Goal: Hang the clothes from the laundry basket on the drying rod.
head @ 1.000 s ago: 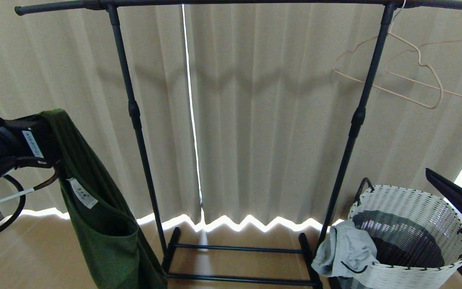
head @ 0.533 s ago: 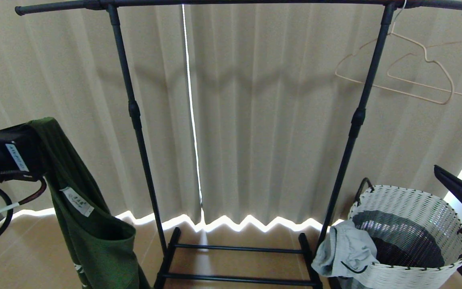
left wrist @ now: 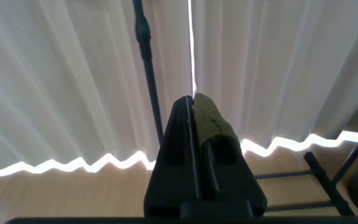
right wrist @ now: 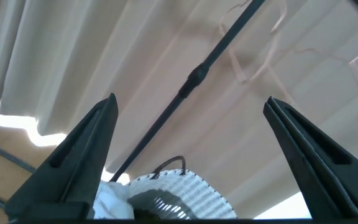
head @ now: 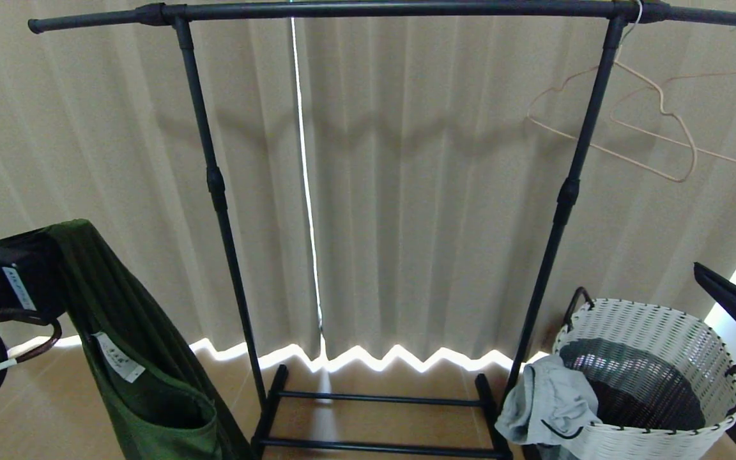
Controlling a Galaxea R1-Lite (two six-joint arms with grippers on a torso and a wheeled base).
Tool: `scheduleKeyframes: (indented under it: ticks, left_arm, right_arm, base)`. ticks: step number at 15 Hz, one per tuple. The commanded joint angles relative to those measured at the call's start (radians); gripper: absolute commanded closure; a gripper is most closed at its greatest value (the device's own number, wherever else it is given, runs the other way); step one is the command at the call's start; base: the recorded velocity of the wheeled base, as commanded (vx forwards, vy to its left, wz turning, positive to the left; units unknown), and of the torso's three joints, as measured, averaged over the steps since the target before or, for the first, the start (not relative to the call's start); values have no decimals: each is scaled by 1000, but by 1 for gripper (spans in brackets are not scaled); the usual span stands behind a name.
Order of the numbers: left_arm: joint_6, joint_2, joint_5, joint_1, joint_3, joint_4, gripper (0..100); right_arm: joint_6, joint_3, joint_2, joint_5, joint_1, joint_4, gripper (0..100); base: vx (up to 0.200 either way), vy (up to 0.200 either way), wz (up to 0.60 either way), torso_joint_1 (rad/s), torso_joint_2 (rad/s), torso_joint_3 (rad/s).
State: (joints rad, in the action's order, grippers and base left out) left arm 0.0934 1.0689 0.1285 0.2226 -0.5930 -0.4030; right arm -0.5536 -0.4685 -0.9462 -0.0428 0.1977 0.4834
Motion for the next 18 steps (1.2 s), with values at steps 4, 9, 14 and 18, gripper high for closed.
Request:
scheduleKeyframes:
  ticks: [4,9,14,18]
  left_arm:
    - [6,-3,-6,-2,15,1,100]
    - [11,-23,-17,-2,33,0,100]
    - [11,-44,-50,-2,44,-2,100]
    - [12,-49,-61,-3,51,-7,100]
  right_arm:
    - [0,1,-3,0,0,0,0]
    - [1,-1,-5,0,0,0,0]
    - [3,-1,-6,0,0,0,0]
    - [21,8,-8,3,0,0,0]
  base:
    - [0,0,0,180,-256,-251]
    - [0,0,0,109,-581,-237]
    - [0,0,0,308,-480,-260]
    - [0,0,0,179,-361,-184]
